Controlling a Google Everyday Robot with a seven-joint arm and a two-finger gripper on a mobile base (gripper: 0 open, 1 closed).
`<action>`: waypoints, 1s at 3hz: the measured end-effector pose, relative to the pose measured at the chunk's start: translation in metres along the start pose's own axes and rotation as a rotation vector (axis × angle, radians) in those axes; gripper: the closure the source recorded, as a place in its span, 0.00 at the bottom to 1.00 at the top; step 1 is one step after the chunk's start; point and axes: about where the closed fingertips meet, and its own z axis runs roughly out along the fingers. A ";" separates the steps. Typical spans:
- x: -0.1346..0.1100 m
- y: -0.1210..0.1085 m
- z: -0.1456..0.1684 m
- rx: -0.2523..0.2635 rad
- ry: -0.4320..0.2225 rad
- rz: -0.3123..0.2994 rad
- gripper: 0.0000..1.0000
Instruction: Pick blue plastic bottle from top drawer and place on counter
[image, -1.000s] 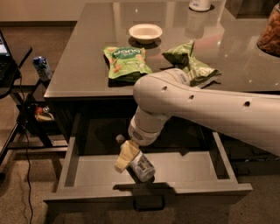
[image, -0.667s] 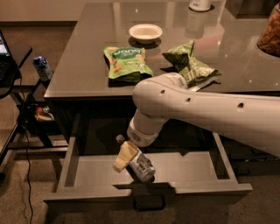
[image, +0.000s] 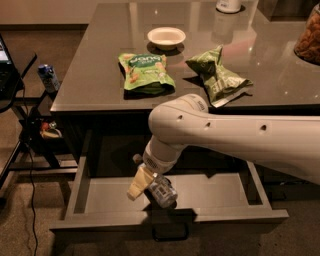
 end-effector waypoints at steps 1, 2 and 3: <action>-0.002 -0.003 0.014 0.021 -0.003 -0.002 0.00; -0.002 -0.010 0.026 0.040 -0.005 0.000 0.00; -0.001 -0.016 0.037 0.056 -0.002 0.002 0.00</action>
Offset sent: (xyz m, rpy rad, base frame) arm 0.0195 0.0023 -0.0410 -0.0295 -0.0485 -0.0218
